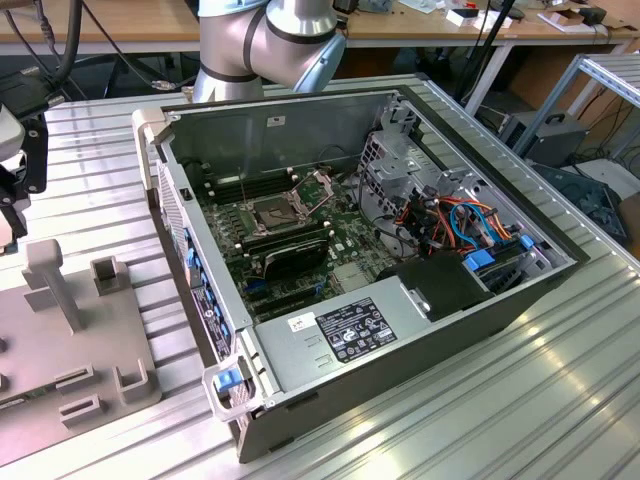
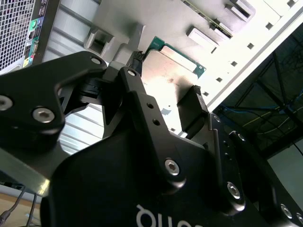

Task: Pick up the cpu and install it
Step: 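Pick up the cpu and move it towards the insertion slot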

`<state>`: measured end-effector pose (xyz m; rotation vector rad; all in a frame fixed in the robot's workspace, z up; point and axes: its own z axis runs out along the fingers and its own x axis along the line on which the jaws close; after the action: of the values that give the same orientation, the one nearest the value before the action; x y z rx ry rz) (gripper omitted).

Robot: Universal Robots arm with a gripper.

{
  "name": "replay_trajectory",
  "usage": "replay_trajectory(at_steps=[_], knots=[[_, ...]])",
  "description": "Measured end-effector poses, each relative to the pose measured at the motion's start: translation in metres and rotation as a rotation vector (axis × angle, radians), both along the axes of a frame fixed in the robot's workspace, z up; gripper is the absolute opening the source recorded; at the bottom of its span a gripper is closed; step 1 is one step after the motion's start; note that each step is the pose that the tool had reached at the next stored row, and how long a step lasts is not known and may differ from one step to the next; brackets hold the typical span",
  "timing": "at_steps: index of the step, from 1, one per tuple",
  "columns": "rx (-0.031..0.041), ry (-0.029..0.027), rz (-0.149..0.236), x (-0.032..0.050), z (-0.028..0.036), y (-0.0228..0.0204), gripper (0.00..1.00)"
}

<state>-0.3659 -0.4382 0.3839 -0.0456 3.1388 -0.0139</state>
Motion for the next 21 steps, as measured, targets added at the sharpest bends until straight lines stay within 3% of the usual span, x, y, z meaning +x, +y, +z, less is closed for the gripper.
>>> replay_trajectory(at_steps=[9,21], knots=[[0.0001,0.0,0.0,0.008,0.0,0.0,0.55],[0.0,0.0,0.0,0.033,0.0,0.0,0.55]])
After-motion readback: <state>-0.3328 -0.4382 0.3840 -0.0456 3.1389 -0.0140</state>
